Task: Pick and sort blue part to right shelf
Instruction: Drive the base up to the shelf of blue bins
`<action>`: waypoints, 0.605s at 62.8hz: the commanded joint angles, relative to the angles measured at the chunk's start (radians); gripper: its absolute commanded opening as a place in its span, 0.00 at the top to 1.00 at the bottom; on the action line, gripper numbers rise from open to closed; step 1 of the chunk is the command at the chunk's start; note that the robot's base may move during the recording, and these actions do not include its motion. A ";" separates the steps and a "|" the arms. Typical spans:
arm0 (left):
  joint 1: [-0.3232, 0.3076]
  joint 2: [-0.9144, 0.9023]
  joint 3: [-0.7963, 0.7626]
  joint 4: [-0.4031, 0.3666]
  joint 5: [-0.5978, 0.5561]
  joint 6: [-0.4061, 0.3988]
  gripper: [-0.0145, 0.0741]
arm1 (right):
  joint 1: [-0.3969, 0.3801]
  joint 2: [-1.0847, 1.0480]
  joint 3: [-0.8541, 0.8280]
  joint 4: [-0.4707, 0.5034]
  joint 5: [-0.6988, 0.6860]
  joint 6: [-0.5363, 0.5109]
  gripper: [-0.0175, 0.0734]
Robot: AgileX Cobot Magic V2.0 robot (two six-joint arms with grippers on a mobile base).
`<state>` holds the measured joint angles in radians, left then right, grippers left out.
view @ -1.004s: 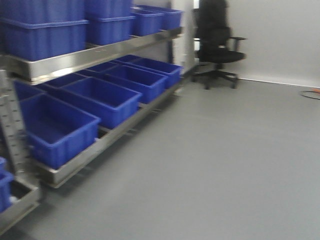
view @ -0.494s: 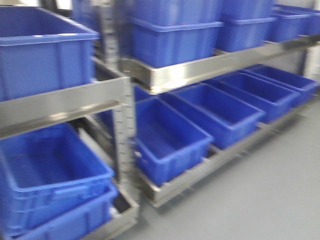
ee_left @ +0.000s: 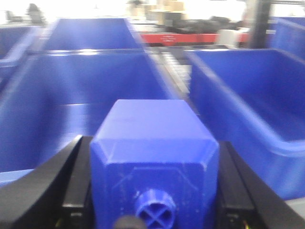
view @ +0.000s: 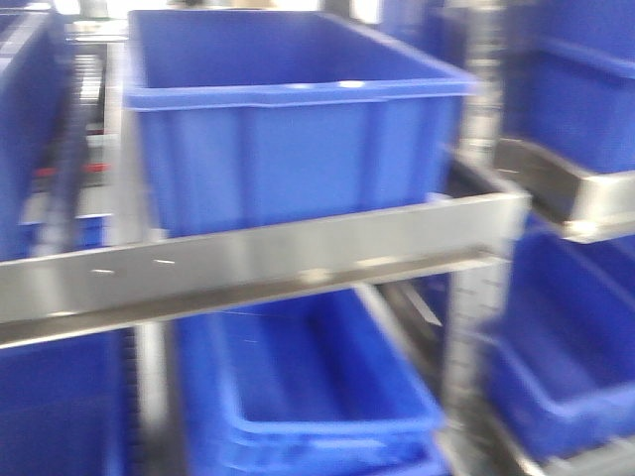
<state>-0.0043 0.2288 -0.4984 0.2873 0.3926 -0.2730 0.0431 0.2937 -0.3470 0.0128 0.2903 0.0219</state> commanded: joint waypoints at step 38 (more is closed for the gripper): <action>0.001 0.009 -0.029 0.008 -0.091 0.001 0.46 | -0.003 0.005 -0.030 -0.002 -0.093 -0.004 0.33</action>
<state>-0.0043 0.2288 -0.4984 0.2894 0.3926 -0.2730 0.0431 0.2937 -0.3470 0.0128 0.2903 0.0219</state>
